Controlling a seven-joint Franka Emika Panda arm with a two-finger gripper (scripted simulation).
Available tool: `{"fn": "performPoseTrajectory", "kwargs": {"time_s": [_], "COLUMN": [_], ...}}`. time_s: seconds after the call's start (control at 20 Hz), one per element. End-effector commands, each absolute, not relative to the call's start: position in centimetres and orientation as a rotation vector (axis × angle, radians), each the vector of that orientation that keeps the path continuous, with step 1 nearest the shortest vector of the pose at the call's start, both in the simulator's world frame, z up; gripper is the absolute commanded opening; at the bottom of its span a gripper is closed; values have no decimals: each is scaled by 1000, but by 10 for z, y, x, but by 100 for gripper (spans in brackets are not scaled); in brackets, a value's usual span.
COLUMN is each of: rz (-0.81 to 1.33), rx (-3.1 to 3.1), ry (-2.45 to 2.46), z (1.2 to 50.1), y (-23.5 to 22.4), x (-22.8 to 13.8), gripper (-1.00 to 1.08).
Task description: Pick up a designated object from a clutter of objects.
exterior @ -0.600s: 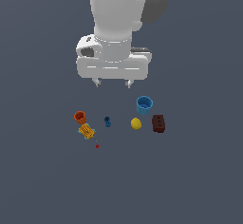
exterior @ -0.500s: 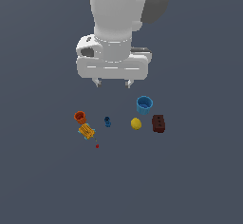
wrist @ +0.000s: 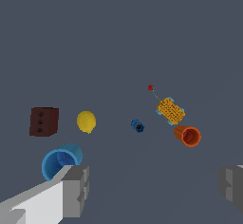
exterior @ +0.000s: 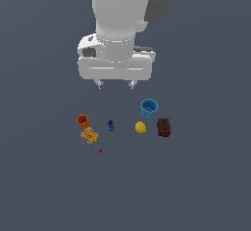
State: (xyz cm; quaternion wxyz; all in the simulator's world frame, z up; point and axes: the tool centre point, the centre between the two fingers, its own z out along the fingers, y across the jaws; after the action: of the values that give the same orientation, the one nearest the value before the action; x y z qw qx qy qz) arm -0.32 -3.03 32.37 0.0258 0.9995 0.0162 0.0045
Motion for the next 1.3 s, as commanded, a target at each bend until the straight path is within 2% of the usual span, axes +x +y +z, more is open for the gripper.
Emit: {"fn": "performPoseTrajectory", "kwargs": {"time_s": [0.0,0.65,1.25], "rz": [13,8,-10], "rx": [3090,3085,3055], "ry": [59,141,445], "z": [324,309,251], "y": [-31,-39,-70], "x": [-4,4,27], "gripper": [100,100,100]}}
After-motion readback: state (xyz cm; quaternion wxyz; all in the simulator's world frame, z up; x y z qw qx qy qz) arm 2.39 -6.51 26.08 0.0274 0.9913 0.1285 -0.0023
